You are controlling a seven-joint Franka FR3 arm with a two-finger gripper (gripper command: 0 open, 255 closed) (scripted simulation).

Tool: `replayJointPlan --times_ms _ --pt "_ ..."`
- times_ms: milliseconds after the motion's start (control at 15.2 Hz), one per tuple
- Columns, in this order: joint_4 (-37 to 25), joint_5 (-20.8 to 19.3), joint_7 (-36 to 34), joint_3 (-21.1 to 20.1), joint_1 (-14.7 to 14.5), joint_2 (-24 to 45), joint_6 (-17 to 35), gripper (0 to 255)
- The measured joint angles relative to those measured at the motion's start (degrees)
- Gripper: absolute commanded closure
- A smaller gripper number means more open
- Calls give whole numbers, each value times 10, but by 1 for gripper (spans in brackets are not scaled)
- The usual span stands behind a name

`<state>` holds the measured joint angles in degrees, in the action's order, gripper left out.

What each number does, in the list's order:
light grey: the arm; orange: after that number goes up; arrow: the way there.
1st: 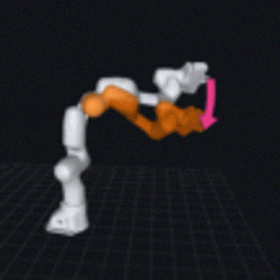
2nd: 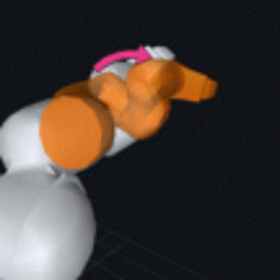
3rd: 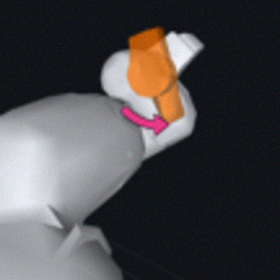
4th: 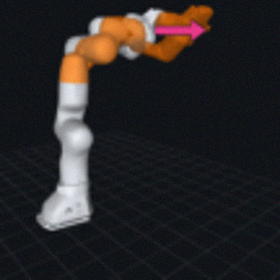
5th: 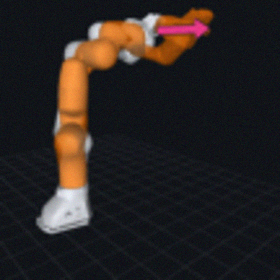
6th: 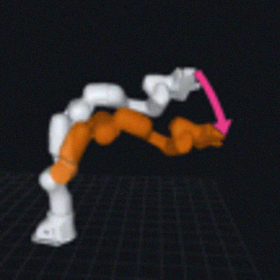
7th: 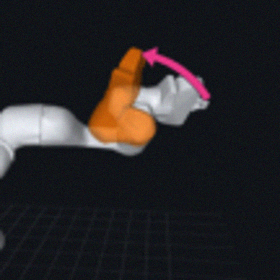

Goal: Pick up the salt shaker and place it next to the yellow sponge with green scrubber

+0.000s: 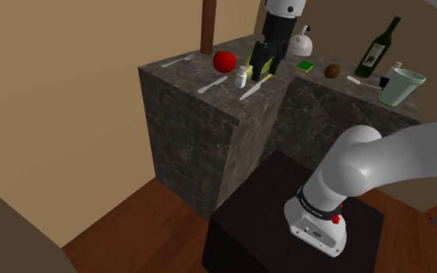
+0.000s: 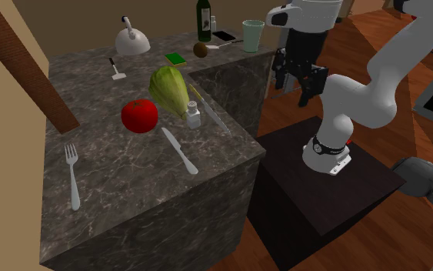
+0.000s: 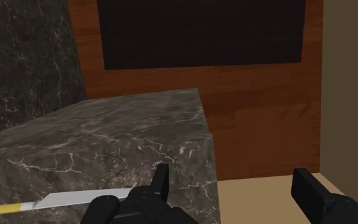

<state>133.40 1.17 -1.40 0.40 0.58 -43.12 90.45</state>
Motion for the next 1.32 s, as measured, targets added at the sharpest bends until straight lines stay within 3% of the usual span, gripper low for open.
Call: replayJointPlan --times_ms 264,660,1320 --pt "-1 -18 22 14 6 24 28 0" --pt "-5 -62 83 54 21 98 115 0" --pt "-80 -102 173 112 38 260 242 0"
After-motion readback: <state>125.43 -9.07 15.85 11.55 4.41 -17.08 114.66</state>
